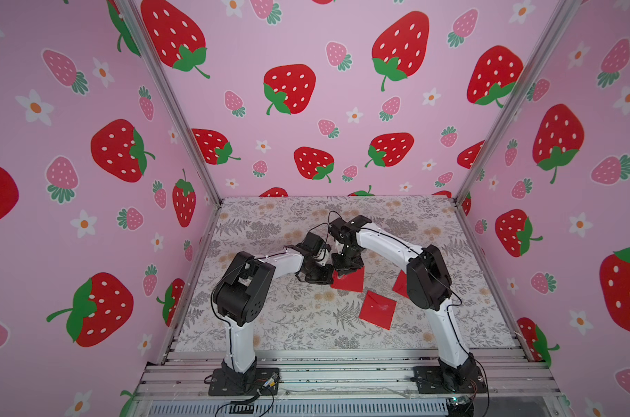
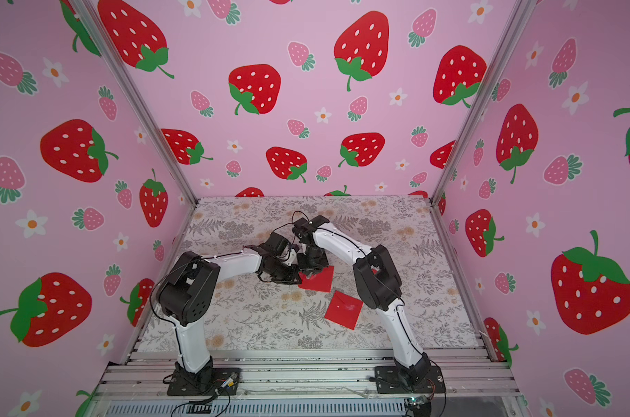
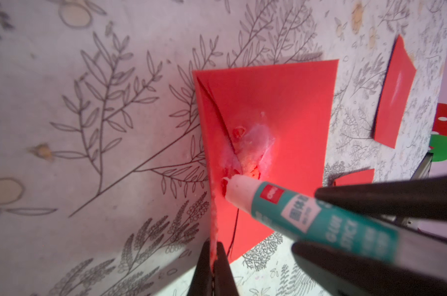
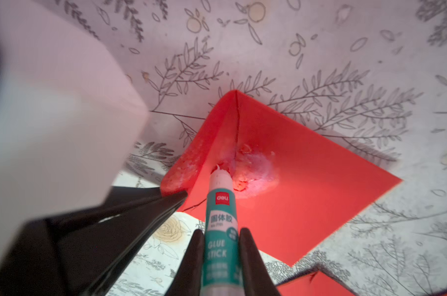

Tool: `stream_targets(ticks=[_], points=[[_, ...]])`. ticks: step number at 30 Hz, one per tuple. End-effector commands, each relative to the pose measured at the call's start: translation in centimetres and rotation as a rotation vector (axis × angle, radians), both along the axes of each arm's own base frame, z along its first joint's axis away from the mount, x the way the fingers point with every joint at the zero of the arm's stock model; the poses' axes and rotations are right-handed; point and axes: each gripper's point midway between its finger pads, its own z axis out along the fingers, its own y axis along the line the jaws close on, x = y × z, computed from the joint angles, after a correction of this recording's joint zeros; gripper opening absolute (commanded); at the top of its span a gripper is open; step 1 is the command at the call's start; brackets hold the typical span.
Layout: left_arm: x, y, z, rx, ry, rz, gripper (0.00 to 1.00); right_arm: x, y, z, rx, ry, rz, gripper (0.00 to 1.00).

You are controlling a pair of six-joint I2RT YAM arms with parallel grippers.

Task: Seal the envelope with a glue stick
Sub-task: Apply the envelope at the center of the board.

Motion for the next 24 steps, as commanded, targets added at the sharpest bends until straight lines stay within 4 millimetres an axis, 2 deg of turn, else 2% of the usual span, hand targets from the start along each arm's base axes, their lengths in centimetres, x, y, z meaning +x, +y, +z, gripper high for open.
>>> stream_targets(ticks=[1,3,8,11,15,16,17,20,23,24], points=[[-0.8,0.9,-1.7,0.066,0.051,0.000,0.00,0.0,-4.3,0.1,-0.201,-0.034,0.011,0.00],[-0.8,0.9,-1.6,0.066,0.050,-0.002,0.00,0.1,-4.5,0.1,-0.204,-0.038,0.010,0.00],[-0.7,0.9,-1.5,0.066,0.048,-0.001,0.00,0.3,-3.3,-0.8,-0.170,-0.021,0.010,0.00],[-0.7,0.9,-1.5,0.065,0.047,0.000,0.00,-0.3,-1.2,-1.3,-0.052,0.029,-0.003,0.00],[-0.6,0.8,-1.5,0.063,0.049,-0.002,0.00,-1.9,3.0,-1.6,0.188,0.150,-0.026,0.00],[-0.6,0.8,-1.5,0.063,0.048,-0.002,0.00,-2.0,3.3,-1.6,0.206,0.156,-0.028,0.00],[-0.6,0.8,-1.4,0.063,0.047,-0.002,0.00,-2.0,3.0,-1.6,0.194,0.150,-0.030,0.00],[-0.6,0.8,-1.4,0.064,0.046,-0.002,0.00,-1.5,0.1,-1.8,0.066,0.113,-0.031,0.00],[-0.6,0.8,-1.6,0.062,0.049,-0.001,0.00,-1.5,-0.4,-1.9,0.120,0.144,-0.066,0.00],[-0.6,0.8,-1.7,0.064,0.054,-0.002,0.00,-1.3,-1.2,-1.7,0.091,0.127,-0.067,0.00]])
